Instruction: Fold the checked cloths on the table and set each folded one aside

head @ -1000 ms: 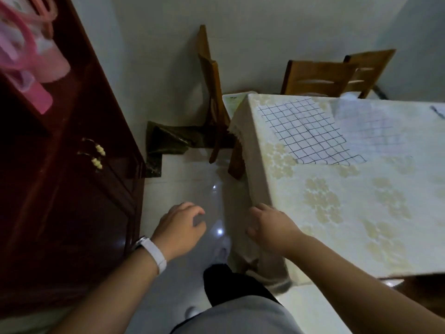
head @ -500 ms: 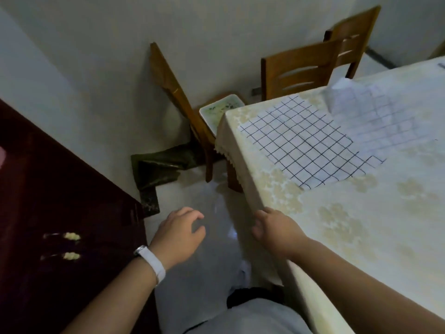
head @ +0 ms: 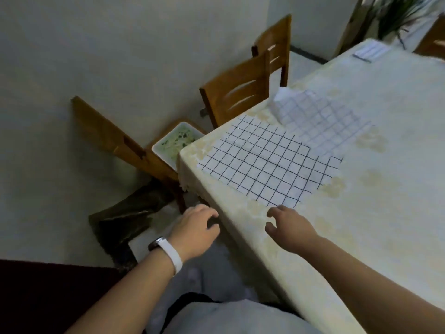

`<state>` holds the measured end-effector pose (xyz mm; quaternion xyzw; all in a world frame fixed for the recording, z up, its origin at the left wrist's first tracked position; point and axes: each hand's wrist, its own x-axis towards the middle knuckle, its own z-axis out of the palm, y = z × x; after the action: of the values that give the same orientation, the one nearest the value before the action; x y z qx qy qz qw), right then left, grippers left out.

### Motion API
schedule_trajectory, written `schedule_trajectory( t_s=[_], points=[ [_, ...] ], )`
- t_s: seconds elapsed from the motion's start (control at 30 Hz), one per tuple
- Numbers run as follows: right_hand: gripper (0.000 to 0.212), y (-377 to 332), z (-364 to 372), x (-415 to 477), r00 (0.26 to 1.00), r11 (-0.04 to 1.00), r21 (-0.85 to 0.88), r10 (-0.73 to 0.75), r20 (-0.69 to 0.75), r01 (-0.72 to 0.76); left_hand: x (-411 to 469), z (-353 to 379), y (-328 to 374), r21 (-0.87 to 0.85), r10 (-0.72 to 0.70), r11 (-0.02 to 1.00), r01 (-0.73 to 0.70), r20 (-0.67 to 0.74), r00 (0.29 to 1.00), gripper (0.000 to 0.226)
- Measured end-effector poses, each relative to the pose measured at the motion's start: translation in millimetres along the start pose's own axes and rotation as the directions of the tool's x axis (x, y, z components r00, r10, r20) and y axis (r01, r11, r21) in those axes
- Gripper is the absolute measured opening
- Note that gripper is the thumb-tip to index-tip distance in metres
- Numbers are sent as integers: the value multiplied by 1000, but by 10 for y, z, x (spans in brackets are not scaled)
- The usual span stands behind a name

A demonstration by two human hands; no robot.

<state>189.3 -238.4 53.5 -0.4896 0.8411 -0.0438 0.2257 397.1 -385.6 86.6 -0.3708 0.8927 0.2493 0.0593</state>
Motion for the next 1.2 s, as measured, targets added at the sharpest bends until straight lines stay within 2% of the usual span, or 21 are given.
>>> schedule_trajectory(
  t_s=[0.23, 0.4, 0.63, 0.9, 1.07, 1.2],
  points=[
    [43, -9, 135, 277, 967, 966, 22, 256, 15, -256, 903, -62, -262, 16, 204, 978, -209, 156, 966, 32],
    [43, -288, 196, 497, 895, 891, 76, 446, 22, -447, 1539, -216, -574, 50, 317, 935, -352, 328, 890, 39],
    [38, -548, 242, 671, 784, 780, 83, 621, 18, -620, 2299, -216, -802, 97, 457, 843, -529, 392, 799, 41],
    [36, -465, 319, 789, 718, 719, -9, 694, -61, -695, 2764, -31, -787, 311, 566, 643, -700, 422, 708, 38],
    [39, -212, 421, 923, 734, 726, -112, 675, -76, -679, 2896, 30, -826, 389, 582, 535, -750, 474, 661, 33],
    [41, -2, 496, 963, 780, 766, -168, 625, -27, -620, 2935, 50, -801, 407, 613, 474, -781, 485, 624, 26]
  ],
)
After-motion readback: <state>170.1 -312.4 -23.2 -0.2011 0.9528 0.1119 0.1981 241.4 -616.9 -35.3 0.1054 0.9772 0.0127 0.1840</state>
